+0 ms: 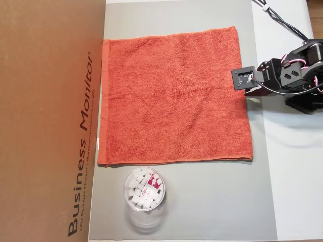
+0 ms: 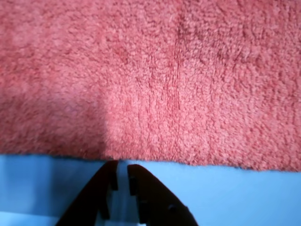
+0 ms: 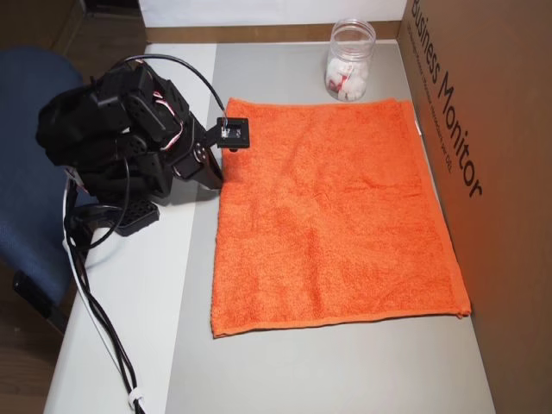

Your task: Fold the blanket.

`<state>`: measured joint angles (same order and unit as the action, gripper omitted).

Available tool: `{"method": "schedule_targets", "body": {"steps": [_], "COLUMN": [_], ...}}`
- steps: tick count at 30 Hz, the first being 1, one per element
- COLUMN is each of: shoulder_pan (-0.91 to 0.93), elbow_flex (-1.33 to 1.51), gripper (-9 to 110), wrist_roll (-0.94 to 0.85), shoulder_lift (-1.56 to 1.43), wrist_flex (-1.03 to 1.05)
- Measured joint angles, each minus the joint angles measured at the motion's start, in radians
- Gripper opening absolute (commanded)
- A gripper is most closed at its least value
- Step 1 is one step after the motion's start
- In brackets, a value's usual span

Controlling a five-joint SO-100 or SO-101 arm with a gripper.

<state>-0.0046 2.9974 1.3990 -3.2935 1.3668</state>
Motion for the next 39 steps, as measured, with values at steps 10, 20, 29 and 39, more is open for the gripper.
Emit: {"method": "schedule_targets", "body": {"steps": [10, 20, 29, 39], "shoulder_pan": [0.006, 0.133, 0.353, 0.58], "elbow_flex": [-0.261, -0.502, -0.673, -0.785], "gripper": [0, 0, 0, 0], "wrist_roll": [0.0, 0.0, 0.009, 0.006], "shoulder_lift": [0.279, 0.492, 0.606, 0.67], "wrist_flex": [0.002, 0.003, 0.003, 0.003]}}
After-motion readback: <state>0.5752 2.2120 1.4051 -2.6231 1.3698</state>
